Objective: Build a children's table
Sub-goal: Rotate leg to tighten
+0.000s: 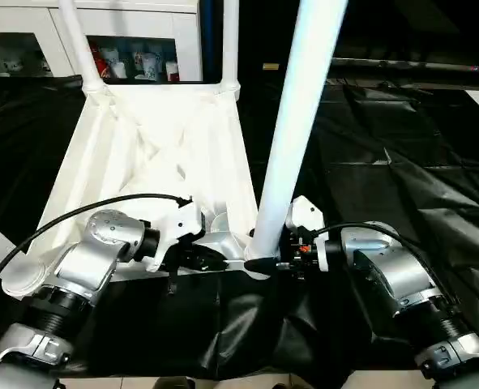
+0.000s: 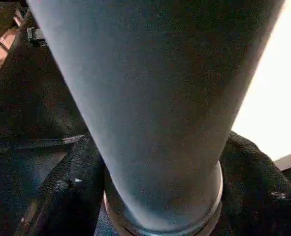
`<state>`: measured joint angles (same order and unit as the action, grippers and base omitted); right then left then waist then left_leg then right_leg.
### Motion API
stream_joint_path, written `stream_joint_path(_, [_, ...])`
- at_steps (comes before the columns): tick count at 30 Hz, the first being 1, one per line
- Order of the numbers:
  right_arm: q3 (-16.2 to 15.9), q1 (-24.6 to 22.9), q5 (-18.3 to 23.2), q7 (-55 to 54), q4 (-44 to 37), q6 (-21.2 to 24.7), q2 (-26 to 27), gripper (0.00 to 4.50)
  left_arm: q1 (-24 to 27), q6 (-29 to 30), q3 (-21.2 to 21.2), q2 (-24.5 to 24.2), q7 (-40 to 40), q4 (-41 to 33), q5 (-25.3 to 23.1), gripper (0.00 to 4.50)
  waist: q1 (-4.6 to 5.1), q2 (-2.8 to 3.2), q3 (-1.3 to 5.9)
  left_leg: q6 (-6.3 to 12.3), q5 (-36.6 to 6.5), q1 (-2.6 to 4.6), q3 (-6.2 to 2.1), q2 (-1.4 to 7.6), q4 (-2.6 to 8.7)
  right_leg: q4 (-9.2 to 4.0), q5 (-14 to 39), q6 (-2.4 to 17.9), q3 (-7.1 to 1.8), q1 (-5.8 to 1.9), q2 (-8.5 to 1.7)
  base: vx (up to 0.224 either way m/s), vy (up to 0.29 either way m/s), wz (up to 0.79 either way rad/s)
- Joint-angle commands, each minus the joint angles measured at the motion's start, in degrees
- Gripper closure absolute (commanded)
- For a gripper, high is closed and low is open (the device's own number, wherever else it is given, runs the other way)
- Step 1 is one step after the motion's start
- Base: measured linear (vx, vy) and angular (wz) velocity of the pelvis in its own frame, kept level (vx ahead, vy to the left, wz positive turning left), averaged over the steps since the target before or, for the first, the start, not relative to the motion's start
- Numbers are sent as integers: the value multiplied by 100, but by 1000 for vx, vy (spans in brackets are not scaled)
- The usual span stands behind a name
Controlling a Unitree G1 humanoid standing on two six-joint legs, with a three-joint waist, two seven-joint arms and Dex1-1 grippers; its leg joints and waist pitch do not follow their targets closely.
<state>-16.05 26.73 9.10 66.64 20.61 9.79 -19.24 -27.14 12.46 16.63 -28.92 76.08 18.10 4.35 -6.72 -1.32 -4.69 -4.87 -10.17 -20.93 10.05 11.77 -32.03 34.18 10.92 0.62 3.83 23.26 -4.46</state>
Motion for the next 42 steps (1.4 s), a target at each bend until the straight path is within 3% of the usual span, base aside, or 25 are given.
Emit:
stream_joint_path(1, [-32, 24, 49, 101, -10, 15, 7, 172, 128, 65, 198, 56, 95, -50, 17, 450, 7, -15, 295, 420, -661, 55, -2, 167, 345, -261, 364, 1424, -269, -285, -368, 0, 0, 0])
stream_joint_path(5, [99, 12, -94, -395, 233, -157, 137, 179, 120, 74, 179, 156, -187, 26, -56, 450, 23, -24, 286, 396, -693, 50, 0, 163, 350, -275, 443, 1423, -274, -282, -378, 0, 0, 0])
stream_joint_path(8, [223, 70, -384, -1267, 552, -255, 345, 180, 55, 126, 117, 344, -618, 180, -170, 450, 55, -9, 249, 232, -1055, 53, -10, 168, 388, -343, 1044, 1300, -287, -256, -385, 0, 0, 0])
stream_joint_path(9, [412, 105, -514, -2127, 806, -135, 613, 180, -24, 189, 78, 566, -1027, 322, -268, 450, 78, -39, 205, 58, -1415, 71, -23, 159, 432, -433, 1857, 1102, -292, -241, -414, 0, 0, 0])
stream_joint_path(11, [540, 83, -488, -2595, 900, 16, 859, 180, -93, 252, 61, 755, -1348, 422, -343, 450, 86, -43, 192, -35, -1583, 82, -48, 146, 453, -476, 2346, 926, -300, -243, -432, 0, 0, 0])
stream_joint_path(13, [642, 64, -471, -3011, 982, 111, 1088, 181, -161, 318, 56, 930, -1612, 508, -401, 450, 119, -52, 165, -91, -1832, 126, -74, 144, 478, -566, 3014, 653, -308, -189, -447, 0, 0, 0])
stream_joint_path(17, [1004, 316, -498, -4831, 1741, 110, 1998, 181, -454, 666, 8, 1699, -2812, 844, -610, 450, 184, -44, 184, -198, -1930, 134, -110, 125, 490, -602, 3327, 538, -283, -159, -449, 0, 0, 0])
stream_joint_path(23, [959, 498, -561, -5071, 1952, -76, 2313, 181, -482, 730, 111, 2024, -3015, 863, -708, 450, 171, -28, 226, -98, -1802, 95, -85, 138, 499, -548, 2483, 589, -299, -170, -398, 0, 0, 0])
stream_joint_path(24, [921, 497, -573, -4927, 1914, -152, 2325, 146, -473, 708, 171, 2082, -2966, 841, -725, 450, 165, -5, 249, -101, -1771, 96, -81, 139, 492, -533, 2315, 632, -305, -182, -399, 0, 0, 0])
stream_joint_path(27, [928, 482, -565, -4690, 1788, -189, 2245, 146, -464, 625, 195, 2034, -2800, 801, -706, 450, 159, -17, 256, -44, -1641, 77, -65, 131, 483, -500, 2020, 711, -311, -200, -385, 0, 0, 0])
stream_joint_path(29, [921, 502, -606, -4707, 1807, -241, 2220, 106, -469, 616, 180, 2010, -2775, 803, -704, 450, 151, -16, 267, -14, -1599, 82, -57, 133, 473, -502, 1989, 740, -311, -203, -393, 0, 0, 0])
stream_joint_path(30, [858, 501, -570, -4382, 1683, -339, 2040, 106, -472, 536, 179, 1898, -2607, 801, -684, 450, 157, 9, 270, -7, -1552, 75, -47, 125, 467, -504, 1894, 778, -309, -212, -383, 0, 0, 0])
stream_joint_path(32, [838, 501, -542, -4270, 1646, -363, 1982, 102, -470, 519, 180, 1865, -2556, 798, -679, 450, 144, -4, 296, 30, -1420, 62, -49, 128, 451, -468, 1688, 816, -305, -246, -380, 0, 0, 0])
stream_joint_path(33, [795, 467, -493, -3970, 1516, -395, 1836, 102, -454, 450, 187, 1792, -2398, 781, -651, 450, 137, 37, 314, 66, -1299, 75, -38, 136, 437, -448, 1445, 891, -307, -240, -372, 0, 0, 0])
stream_joint_path(35, [748, 431, -461, -3704, 1400, -430, 1703, 102, -439, 396, 191, 1728, -2268, 768, -628, 450, 130, 20, 315, 115, -1178, 59, -27, 128, 421, -421, 1179, 983, -297, -263, -363, 0, 0, 0])
stream_joint_path(37, [461, 219, -411, -2616, 883, -547, 1116, 102, -395, 337, 176, 1458, -1881, 734, -564, 450, 110, 47, 357, 192, -1002, 70, -19, 134, 388, -382, 805, 1079, -287, -293, -347, 0, 0, 0])
stream_joint_path(41, [306, 94, -353, -2037, 579, -557, 778, 102, -365, 241, 172, 1293, -1583, 694, -489, 450, 87, 30, 365, 291, -886, 62, -15, 134, 373, -354, 578, 1204, -278, -323, -345, 0, 0, 0])
stream_joint_path(42, [132, -72, -216, -1167, 142, -523, 274, 102, -295, -5, 196, 952, -927, 572, -336, 450, 67, -5, 368, 367, -861, 55, -10, 142, 360, -334, 582, 1213, -285, -326, -356, 0, 0, 0])
